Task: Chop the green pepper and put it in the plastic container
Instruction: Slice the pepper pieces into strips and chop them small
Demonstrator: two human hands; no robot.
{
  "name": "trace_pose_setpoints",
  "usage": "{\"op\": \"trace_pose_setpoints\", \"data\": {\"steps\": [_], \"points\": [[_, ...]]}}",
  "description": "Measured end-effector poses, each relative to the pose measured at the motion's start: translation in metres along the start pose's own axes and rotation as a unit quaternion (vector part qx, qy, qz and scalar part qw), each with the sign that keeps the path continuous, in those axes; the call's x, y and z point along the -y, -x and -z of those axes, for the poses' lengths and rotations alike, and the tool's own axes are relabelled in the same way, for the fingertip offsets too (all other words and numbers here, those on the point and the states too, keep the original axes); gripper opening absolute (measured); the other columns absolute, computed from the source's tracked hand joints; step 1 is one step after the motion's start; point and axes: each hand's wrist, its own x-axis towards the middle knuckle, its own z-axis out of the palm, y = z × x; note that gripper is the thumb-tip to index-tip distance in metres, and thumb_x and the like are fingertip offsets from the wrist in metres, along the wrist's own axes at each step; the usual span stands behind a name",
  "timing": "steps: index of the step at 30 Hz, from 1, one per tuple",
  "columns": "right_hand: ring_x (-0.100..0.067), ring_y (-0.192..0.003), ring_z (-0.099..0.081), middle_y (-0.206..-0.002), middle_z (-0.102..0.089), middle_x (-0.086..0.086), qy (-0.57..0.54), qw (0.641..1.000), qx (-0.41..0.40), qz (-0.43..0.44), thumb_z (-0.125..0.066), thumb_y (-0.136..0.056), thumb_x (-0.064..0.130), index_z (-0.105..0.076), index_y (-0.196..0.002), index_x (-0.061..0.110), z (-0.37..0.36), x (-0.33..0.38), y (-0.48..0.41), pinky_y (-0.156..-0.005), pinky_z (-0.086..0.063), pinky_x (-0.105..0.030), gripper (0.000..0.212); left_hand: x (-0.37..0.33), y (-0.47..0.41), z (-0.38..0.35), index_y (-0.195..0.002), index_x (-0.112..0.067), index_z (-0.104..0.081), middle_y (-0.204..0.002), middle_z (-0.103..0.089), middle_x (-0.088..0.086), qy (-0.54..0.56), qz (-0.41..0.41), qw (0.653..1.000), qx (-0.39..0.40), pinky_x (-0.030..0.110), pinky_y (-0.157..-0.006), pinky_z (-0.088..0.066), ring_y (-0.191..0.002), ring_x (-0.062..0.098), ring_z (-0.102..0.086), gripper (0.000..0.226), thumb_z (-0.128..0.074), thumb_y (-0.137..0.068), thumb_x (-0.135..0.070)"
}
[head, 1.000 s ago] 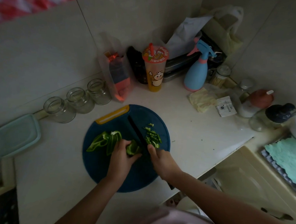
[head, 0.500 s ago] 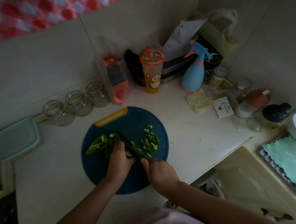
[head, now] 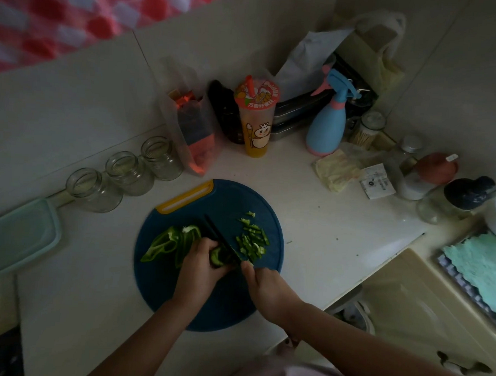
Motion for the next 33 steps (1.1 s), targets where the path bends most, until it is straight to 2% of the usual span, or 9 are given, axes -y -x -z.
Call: {"op": "trace_pose_setpoints", "data": {"steps": [4, 8, 12, 15, 19, 22, 24, 29, 33], "points": [[-0.009, -0.052, -0.041, -0.06, -0.042, 0.002, 0.028, 1.0, 0.011, -0.004, -0.017, -0.102, 0.043, -0.045, -0.073, 0.018, -0.007, 0.006, -0.007, -0.065, -0.037, -0.03, 0.048, -0.001, 0.001, 0.001, -0.098, -0.009, -0.059, -0.098, -0.058, 0.005, -0.001, 0.0, 1.0, 0.006, 0.022, -0.069, -0.039, -0.087, 0.017, -0.057, 0.043, -0.084, -0.065, -0.022], [-0.017, -0.064, -0.044, -0.065, -0.037, 0.002, 0.058, 0.998, 0.01, -0.022, -0.015, -0.103, 0.04, -0.05, -0.095, 0.006, -0.013, 0.015, -0.021, -0.069, -0.036, -0.033, 0.049, -0.004, 0.003, 0.003, -0.103, -0.006, -0.058, -0.102, -0.056, 0.007, -0.006, 0.002, 1.0, 0.013, 0.02, -0.071, -0.036, -0.09, 0.017, -0.055, 0.04, -0.079, -0.072, -0.019], [-0.014, -0.06, -0.048, -0.065, -0.047, -0.001, -0.031, 0.998, -0.024, -0.039, -0.017, -0.1, 0.049, -0.046, -0.071, 0.018, -0.013, 0.013, -0.024, -0.069, -0.041, -0.034, 0.052, -0.002, 0.006, 0.006, -0.117, -0.009, -0.056, -0.11, -0.053, 0.004, -0.002, -0.006, 0.999, 0.039, 0.013, -0.073, -0.038, -0.095, 0.012, -0.055, 0.049, -0.078, -0.074, -0.018], [-0.009, -0.054, -0.046, -0.061, -0.046, -0.001, -0.063, 0.997, -0.029, -0.025, -0.019, -0.102, 0.045, -0.043, -0.066, 0.017, -0.005, 0.011, -0.019, -0.066, -0.039, -0.028, 0.051, 0.001, 0.009, 0.011, -0.125, -0.012, -0.053, -0.111, -0.052, 0.0, 0.005, -0.016, 0.997, 0.073, 0.003, -0.071, -0.041, -0.084, 0.005, -0.057, 0.053, -0.075, -0.078, -0.016], [-0.008, -0.047, -0.046, -0.055, -0.046, 0.0, -0.079, 0.996, -0.034, -0.039, -0.021, -0.101, 0.047, -0.042, -0.059, 0.016, -0.001, 0.004, -0.007, -0.062, -0.043, -0.026, 0.056, 0.002, 0.01, 0.011, -0.118, -0.013, -0.058, -0.102, -0.056, -0.005, 0.026, -0.012, 0.998, 0.056, 0.001, -0.066, -0.043, -0.074, -0.003, -0.057, 0.048, -0.078, -0.074, -0.014], [-0.012, -0.045, -0.049, -0.058, -0.05, -0.003, -0.091, 0.992, -0.042, -0.072, -0.023, -0.099, 0.052, -0.045, -0.062, 0.012, 0.004, -0.001, -0.001, -0.044, -0.041, -0.021, 0.058, 0.0, 0.013, 0.009, -0.111, -0.011, -0.06, -0.097, -0.059, -0.006, 0.035, -0.021, 0.999, 0.035, 0.002, -0.064, -0.045, -0.07, -0.003, -0.057, 0.045, -0.08, -0.071, -0.013], [-0.011, -0.045, -0.048, -0.06, -0.049, -0.003, -0.088, 0.992, -0.049, -0.081, -0.024, -0.098, 0.054, -0.045, -0.063, 0.012, 0.009, -0.004, 0.002, -0.04, -0.038, -0.019, 0.058, 0.0, 0.015, 0.009, -0.11, -0.012, -0.061, -0.092, -0.059, -0.009, 0.031, -0.026, 0.999, 0.03, 0.003, -0.063, -0.045, -0.068, -0.003, -0.057, 0.044, -0.081, -0.071, -0.014], [-0.019, -0.056, -0.042, -0.055, -0.04, 0.001, -0.022, 0.999, -0.048, 0.01, -0.026, -0.102, 0.041, -0.033, -0.059, 0.019, 0.006, -0.006, 0.015, -0.063, -0.035, -0.03, 0.049, 0.001, 0.016, 0.005, -0.107, -0.011, -0.059, -0.101, -0.057, 0.0, 0.039, -0.035, 0.998, 0.021, 0.003, -0.064, -0.044, -0.072, -0.001, -0.057, 0.041, -0.08, -0.071, -0.012], [-0.022, -0.063, -0.05, -0.062, -0.051, -0.007, 0.026, 0.997, -0.064, 0.026, -0.025, -0.1, 0.049, -0.037, -0.061, 0.019, -0.004, -0.007, 0.014, -0.07, -0.044, -0.039, 0.051, -0.003, 0.013, 0.004, -0.097, -0.012, -0.058, -0.097, -0.053, 0.0, 0.048, -0.015, 0.999, 0.016, 0.004, -0.062, -0.044, -0.07, 0.004, -0.057, 0.036, -0.081, -0.07, -0.016]]}}
